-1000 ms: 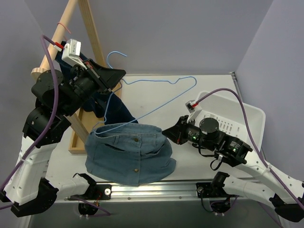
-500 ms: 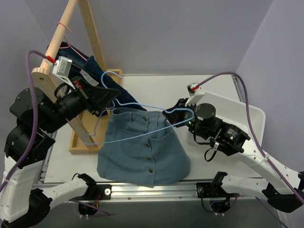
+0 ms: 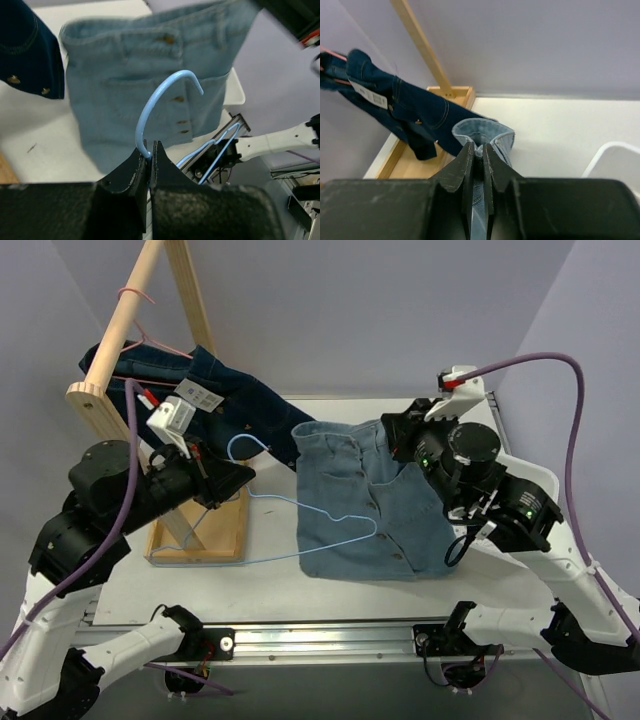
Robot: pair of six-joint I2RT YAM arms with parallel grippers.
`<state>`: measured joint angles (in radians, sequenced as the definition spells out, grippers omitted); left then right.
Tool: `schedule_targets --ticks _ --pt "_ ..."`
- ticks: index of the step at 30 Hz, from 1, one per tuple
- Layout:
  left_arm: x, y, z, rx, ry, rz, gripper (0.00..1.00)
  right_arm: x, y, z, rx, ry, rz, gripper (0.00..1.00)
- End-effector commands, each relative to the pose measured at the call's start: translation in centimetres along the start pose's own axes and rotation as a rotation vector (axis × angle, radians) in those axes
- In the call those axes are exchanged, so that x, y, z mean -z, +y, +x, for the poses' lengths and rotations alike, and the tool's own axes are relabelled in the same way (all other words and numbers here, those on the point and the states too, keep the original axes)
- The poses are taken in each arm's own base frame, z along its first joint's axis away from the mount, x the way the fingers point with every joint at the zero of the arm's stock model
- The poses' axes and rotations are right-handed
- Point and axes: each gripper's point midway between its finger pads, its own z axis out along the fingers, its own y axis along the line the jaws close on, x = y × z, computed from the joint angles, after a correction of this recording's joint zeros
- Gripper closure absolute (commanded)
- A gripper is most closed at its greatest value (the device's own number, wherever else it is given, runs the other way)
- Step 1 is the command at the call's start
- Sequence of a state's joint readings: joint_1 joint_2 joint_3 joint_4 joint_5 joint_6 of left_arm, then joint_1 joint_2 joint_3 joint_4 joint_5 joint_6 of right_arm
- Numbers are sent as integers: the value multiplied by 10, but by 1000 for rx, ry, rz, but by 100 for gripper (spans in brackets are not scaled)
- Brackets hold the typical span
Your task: Remove the skirt from the hanger
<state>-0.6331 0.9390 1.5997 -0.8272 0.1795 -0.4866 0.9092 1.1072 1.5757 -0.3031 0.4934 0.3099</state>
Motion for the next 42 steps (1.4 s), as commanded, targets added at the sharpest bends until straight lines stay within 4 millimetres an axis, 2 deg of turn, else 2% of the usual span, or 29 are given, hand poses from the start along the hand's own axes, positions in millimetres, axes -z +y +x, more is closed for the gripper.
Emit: schedule_targets --ticks 1,6,7,8,9,11,12,16,20,26,32,42 --pt "-6 11 15 -17 34 -17 98 23 -12 -87 -26 -240 43 100" --pt "-21 21 41 6 95 -16 98 46 -21 -143 -44 -403 63 100" --pt "-22 21 43 12 102 -13 98 48 -23 -149 -43 -422 72 100" --pt "-24 22 45 13 109 -13 98 52 -32 -156 -42 -439 125 100" --pt "-25 23 47 15 115 -15 98 56 -34 -169 -78 -482 137 100" --pt "-27 25 52 13 128 -16 98 53 -37 -174 -43 -491 179 100" --pt "-27 26 53 12 130 -19 98 58 -40 -184 -65 -517 197 100" --pt "-28 30 59 13 142 -27 98 54 -46 -195 -37 -537 278 100" --pt "-34 32 68 30 165 -19 98 62 -52 -211 -21 -579 325 100" --pt "-43 37 80 45 183 -15 98 93 -77 -237 -28 -658 429 100" --pt "-53 37 89 72 195 6 98 120 -104 -249 19 -686 571 100" --pt "-66 31 108 89 218 52 98 144 -125 -254 85 -683 682 100"
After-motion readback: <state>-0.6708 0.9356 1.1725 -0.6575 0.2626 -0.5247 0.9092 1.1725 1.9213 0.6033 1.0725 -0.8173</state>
